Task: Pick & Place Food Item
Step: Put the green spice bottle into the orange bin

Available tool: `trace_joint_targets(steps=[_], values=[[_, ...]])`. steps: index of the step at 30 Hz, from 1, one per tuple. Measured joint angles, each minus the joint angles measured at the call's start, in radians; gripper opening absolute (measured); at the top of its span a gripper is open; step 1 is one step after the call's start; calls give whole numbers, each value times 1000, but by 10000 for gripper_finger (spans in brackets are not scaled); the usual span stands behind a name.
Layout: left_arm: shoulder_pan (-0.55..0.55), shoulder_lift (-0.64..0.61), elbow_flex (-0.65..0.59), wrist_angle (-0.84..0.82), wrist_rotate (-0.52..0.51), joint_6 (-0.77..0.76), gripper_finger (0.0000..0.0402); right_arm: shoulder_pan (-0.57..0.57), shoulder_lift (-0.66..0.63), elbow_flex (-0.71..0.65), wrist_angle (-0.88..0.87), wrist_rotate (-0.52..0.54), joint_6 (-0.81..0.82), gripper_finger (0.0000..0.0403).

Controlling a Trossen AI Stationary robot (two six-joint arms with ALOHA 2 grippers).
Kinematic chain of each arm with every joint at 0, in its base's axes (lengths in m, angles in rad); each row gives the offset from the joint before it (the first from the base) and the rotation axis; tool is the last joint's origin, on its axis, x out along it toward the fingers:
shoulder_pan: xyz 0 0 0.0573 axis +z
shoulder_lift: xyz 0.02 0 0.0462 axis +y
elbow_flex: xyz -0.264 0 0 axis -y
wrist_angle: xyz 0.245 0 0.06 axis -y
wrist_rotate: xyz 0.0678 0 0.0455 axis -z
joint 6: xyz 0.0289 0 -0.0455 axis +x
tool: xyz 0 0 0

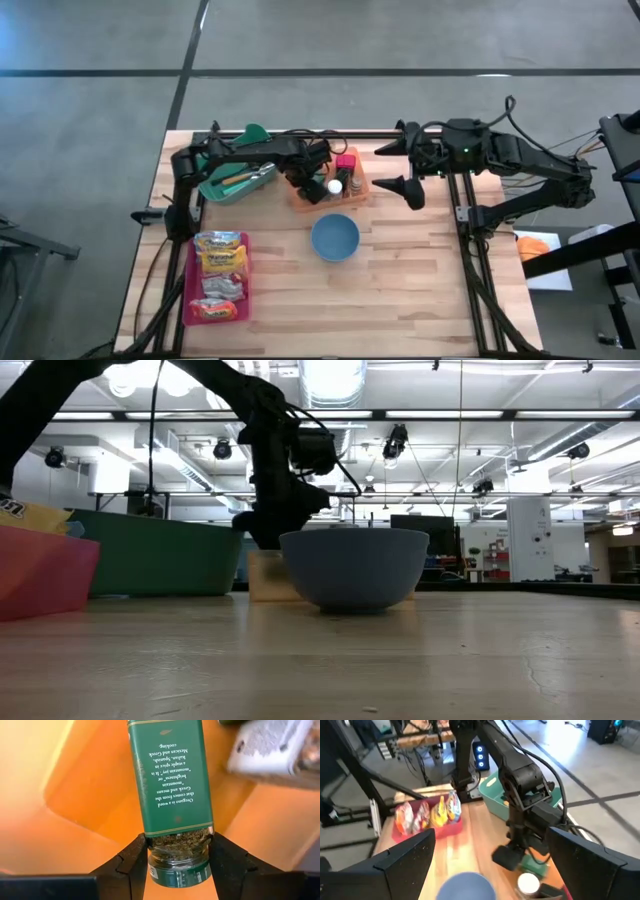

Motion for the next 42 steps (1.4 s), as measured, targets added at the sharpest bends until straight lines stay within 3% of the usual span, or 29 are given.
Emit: trace_joint_targets(steps=[6,16,22,32,36,39,42], values=[[1,-36,2,-27,79,49,162,0,5,0,-55,0,-115,375],[8,-164,4,-32,158,124,161,-46,78,-1,-146,-1,-168,375],[18,-214,4,-77,215,166,157,-66,161,-2,-144,-63,-229,375],[16,-295,5,-90,524,202,150,-105,290,33,-120,-211,-371,375],[16,-367,5,-65,535,238,49,-147,327,53,-93,-292,-349,375],[16,-410,6,-10,520,269,8,-183,349,56,-14,-346,-286,375],[22,-425,7,12,442,250,2,-209,358,56,24,-345,-231,375]])
